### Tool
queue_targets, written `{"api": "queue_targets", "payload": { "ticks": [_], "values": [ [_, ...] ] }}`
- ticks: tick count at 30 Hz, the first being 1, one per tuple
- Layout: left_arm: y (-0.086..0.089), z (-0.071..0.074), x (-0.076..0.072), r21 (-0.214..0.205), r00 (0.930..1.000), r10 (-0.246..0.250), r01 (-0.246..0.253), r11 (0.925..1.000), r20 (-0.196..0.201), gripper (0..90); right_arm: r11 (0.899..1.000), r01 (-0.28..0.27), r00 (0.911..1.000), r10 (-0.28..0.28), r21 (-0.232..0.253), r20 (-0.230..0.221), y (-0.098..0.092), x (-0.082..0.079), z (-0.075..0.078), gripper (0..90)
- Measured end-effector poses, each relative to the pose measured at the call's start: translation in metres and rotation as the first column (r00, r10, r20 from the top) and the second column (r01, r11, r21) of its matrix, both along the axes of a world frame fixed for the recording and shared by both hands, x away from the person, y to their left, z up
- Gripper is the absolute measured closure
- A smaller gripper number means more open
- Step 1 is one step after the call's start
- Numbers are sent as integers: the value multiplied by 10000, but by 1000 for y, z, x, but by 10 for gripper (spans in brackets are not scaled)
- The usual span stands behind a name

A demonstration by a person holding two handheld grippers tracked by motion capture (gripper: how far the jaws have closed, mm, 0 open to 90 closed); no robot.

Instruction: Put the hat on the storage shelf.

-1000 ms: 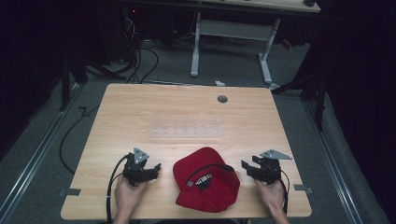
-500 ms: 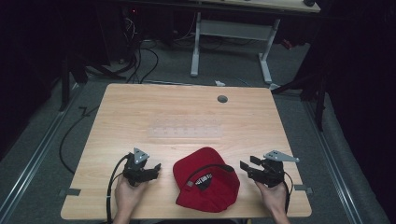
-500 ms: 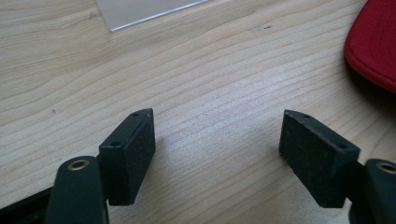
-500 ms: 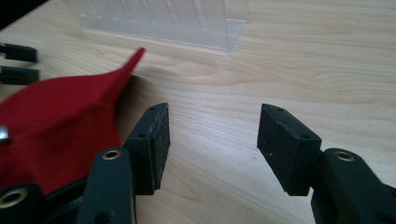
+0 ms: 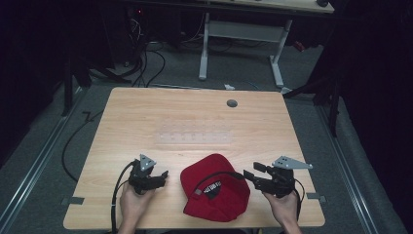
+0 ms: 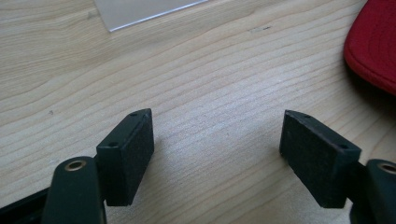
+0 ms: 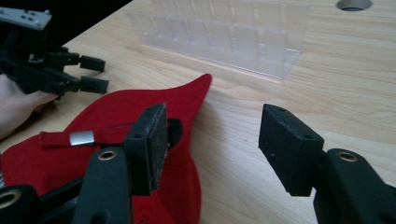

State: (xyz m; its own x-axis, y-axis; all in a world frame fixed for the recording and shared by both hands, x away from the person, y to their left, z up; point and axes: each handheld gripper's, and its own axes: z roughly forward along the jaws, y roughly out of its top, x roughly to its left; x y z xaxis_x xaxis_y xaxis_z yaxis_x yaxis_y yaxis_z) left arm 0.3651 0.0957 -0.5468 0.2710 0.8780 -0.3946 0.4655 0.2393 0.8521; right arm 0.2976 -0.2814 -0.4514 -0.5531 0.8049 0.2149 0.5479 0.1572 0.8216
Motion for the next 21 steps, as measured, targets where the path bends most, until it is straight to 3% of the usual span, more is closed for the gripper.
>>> {"api": "queue_targets", "payload": {
  "ticks": [9,21],
  "values": [
    [0,0,0,-6,10000,4,-4,10000,2,265,9968,-700,9974,692,-387,-214,19,2,-3,414],
    [0,0,0,-3,10000,1,-1,10000,-1,265,9925,-1029,9930,986,-659,-648,32,11,-21,414]
  ]
}}
